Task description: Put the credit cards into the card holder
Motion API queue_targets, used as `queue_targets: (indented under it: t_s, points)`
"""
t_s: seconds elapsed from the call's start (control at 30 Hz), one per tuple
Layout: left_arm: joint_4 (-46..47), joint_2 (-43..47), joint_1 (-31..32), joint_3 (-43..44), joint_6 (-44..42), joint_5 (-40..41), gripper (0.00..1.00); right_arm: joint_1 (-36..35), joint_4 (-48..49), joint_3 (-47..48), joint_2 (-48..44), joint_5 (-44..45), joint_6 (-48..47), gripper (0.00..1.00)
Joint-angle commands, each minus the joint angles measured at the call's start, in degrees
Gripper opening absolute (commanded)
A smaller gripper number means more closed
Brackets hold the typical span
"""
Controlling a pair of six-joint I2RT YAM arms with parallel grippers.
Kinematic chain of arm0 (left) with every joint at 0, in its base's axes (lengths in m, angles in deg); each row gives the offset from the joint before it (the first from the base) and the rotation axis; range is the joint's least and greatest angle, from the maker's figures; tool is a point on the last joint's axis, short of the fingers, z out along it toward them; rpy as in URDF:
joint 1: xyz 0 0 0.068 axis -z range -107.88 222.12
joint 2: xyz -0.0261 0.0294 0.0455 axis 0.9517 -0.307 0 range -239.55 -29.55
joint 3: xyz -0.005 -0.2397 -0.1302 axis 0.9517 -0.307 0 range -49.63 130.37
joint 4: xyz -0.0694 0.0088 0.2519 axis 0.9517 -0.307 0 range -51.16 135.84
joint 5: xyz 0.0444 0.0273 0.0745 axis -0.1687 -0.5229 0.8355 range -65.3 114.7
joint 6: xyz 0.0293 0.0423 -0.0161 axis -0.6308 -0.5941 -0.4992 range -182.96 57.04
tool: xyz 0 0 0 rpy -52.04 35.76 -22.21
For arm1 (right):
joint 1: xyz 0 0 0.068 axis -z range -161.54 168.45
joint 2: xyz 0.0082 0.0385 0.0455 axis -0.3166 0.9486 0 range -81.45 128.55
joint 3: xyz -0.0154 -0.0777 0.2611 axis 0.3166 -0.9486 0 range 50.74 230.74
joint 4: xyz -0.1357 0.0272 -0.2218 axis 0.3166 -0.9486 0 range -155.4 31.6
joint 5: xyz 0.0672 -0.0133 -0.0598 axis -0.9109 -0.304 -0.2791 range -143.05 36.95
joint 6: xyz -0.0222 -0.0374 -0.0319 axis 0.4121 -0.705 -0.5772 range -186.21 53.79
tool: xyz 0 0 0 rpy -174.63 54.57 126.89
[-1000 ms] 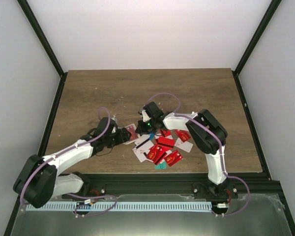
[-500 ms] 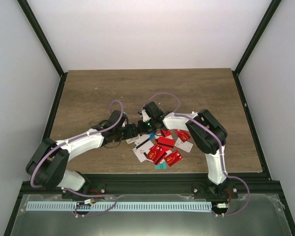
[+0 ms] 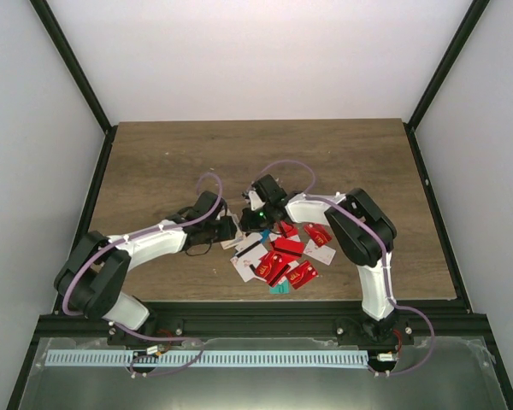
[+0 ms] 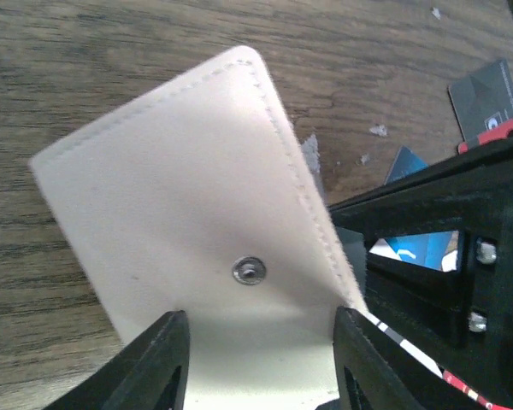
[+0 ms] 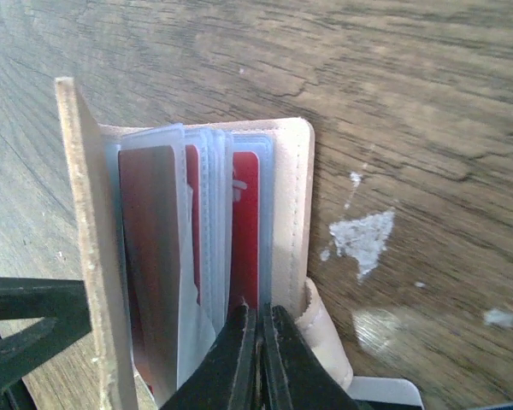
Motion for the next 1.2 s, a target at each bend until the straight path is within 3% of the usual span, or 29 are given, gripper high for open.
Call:
queue_targets:
  t_s: [0.0,0.23,0.4,0.97,1.17]
  points:
    - [-1.6,0.4,0.0,1.8,-2.8,3.5,0.46,2.4,-9.7,0.0,2.2,3.7,-2.2,0.07]
    - [-1.7,-2.2,-0.3,1.8,-6.1,4.0,0.36,3.3,-11.6,0.9,2.0,4.0,-3.6,0.13]
    - [0.9,-5.8,-0.4,2.5,-8.4,0.8,0.36,3.4,-12.8,1.7,1.9,4.8,-4.0,0.17]
    - [-1.5,-11.6,-0.4,4.9,-12.8,2.2,0.27,5.0,-20.1,4.8,-1.4,15.5,-7.9,0.12]
    - [-1.9,-12.5,-0.3,5.0,-13.4,2.6,0.26,6.4,-20.0,3.7,-3.9,15.3,-7.6,0.24]
